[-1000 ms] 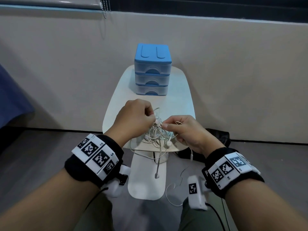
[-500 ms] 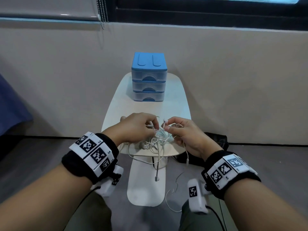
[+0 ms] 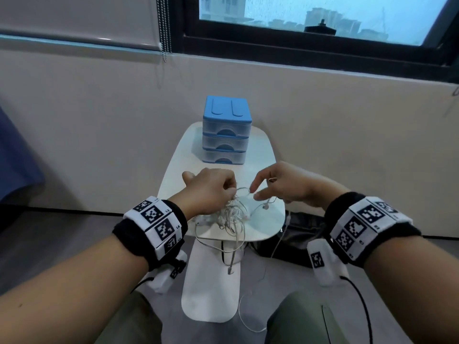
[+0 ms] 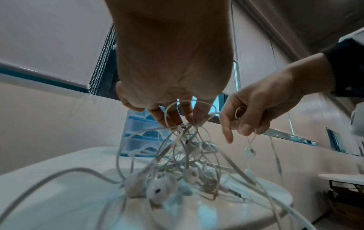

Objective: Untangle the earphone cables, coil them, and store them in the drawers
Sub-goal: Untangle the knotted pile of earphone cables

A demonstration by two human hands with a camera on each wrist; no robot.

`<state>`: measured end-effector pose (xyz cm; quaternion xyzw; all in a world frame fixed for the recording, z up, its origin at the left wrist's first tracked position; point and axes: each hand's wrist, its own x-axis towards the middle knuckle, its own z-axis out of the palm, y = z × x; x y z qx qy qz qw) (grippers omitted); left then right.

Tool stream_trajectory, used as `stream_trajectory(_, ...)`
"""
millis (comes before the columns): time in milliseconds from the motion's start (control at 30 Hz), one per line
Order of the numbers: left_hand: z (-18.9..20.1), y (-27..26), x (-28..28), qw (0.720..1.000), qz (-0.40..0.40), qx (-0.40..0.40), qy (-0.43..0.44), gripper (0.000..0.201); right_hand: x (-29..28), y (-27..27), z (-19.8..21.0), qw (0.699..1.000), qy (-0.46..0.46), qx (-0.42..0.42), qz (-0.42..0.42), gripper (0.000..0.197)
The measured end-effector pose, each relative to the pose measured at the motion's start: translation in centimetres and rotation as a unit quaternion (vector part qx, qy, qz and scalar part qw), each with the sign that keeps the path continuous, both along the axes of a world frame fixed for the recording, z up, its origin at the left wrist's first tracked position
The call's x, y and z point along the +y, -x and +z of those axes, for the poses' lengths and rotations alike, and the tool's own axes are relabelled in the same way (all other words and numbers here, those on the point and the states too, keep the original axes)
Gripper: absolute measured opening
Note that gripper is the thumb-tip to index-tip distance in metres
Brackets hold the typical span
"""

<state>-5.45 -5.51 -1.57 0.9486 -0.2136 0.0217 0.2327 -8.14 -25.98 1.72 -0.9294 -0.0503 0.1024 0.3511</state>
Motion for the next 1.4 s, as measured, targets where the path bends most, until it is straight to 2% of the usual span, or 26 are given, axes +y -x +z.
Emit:
stream_trajectory(67,0.1,0.0,0.3,1.000,0.005,-0.014,0.022,0.015,0.1,-0.1,1.3,0.988,0.149,0.002,0.032,0.008)
stream_trajectory(133,0.0,-0.1,0.8,1.000,0.002,-0.011,0.016,0.013,0.3,-0.1,2.4,0.976,0.214,-0.029,0.012,0.008)
stream_trajectory(167,0.0,-0.1,1.0,1.000,-0.003,-0.004,0.004,0.011,0.3,-0.2,2.7,0.979,0.197,-0.045,-0.020,0.011)
stream_trajectory(233,0.4,-0.2,1.3,1.000,-0.019,0.013,-0.015,0.005,0.4,-0.3,3.5,0.991,0.087,-0.068,-0.080,0.014)
stream_trajectory(267,0.8,-0.3,1.5,0.999,-0.028,0.021,-0.011,0.011,0.6,-0.2,3.9,0.992,0.030,-0.071,-0.099,0.013)
stream_trajectory(333,2.4,-0.4,1.7,0.998,-0.053,0.035,0.023,0.034,1.4,0.2,5.0,0.991,-0.033,-0.073,-0.105,0.011)
stream_trajectory(400,4.1,0.0,1.5,0.989,-0.107,0.060,0.082,0.066,2.3,0.6,6.1,0.991,-0.054,-0.084,-0.090,0.016)
stream_trajectory(500,5.7,1.2,0.6,0.952,-0.195,0.136,0.190,0.114,3.6,1.3,7.7,0.987,-0.079,-0.123,-0.070,0.014)
stream_trajectory(533,6.1,1.5,0.2,0.942,-0.204,0.152,0.219,0.122,4.0,1.5,8.2,0.985,-0.086,-0.132,-0.066,0.012)
stream_trajectory(600,6.5,1.7,-0.5,0.919,-0.204,0.174,0.290,0.127,4.7,2.0,9.0,0.984,-0.100,-0.138,-0.055,0.010)
stream_trajectory(667,7.0,1.7,-0.7,0.889,-0.196,0.192,0.365,0.116,5.0,2.5,9.9,0.982,-0.113,-0.141,-0.050,0.010)
stream_trajectory(733,7.9,1.9,-0.3,0.877,-0.195,0.200,0.391,0.086,4.8,2.9,10.6,0.981,-0.117,-0.144,-0.051,0.014)
stream_trajectory(833,9.5,2.1,1.1,0.904,-0.162,0.178,0.354,0.039,3.7,3.7,11.2,0.983,-0.116,-0.137,-0.047,0.021)
stream_trajectory(900,10.5,2.2,2.3,0.930,-0.136,0.163,0.300,0.025,2.9,4.1,11.3,0.985,-0.113,-0.124,-0.042,0.023)
stream_trajectory(967,11.2,2.4,3.6,0.957,-0.112,0.132,0.234,0.024,2.0,4.6,11.4,0.990,-0.093,-0.106,-0.031,0.022)
stream_trajectory(1033,11.6,2.5,4.7,0.972,-0.082,0.112,0.191,0.025,1.2,5.0,11.6,0.995,-0.049,-0.088,-0.018,0.020)
stream_trajectory(1133,11.7,2.2,6.3,0.978,-0.052,0.112,0.169,0.021,0.3,5.4,11.7,0.995,0.056,-0.084,-0.027,0.009)
stream_trajectory(1200,11.6,2.1,7.1,0.983,-0.038,0.112,0.141,0.023,-0.3,5.4,11.7,0.987,0.117,-0.099,-0.054,0.009)
stream_trajectory(1300,11.8,2.3,7.6,0.988,-0.036,0.122,0.091,0.027,-0.7,5.3,11.7,0.975,0.114,-0.152,-0.117,0.012)
stream_trajectory(1367,11.8,2.4,7.6,0.984,-0.041,0.149,0.085,0.020,-0.4,5.1,11.8,0.961,0.073,-0.215,-0.159,0.021)
stream_trajectory(1400,11.7,2.5,7.4,0.981,-0.051,0.167,0.088,0.024,-0.1,5.0,11.9,0.954,0.046,-0.242,-0.169,0.025)
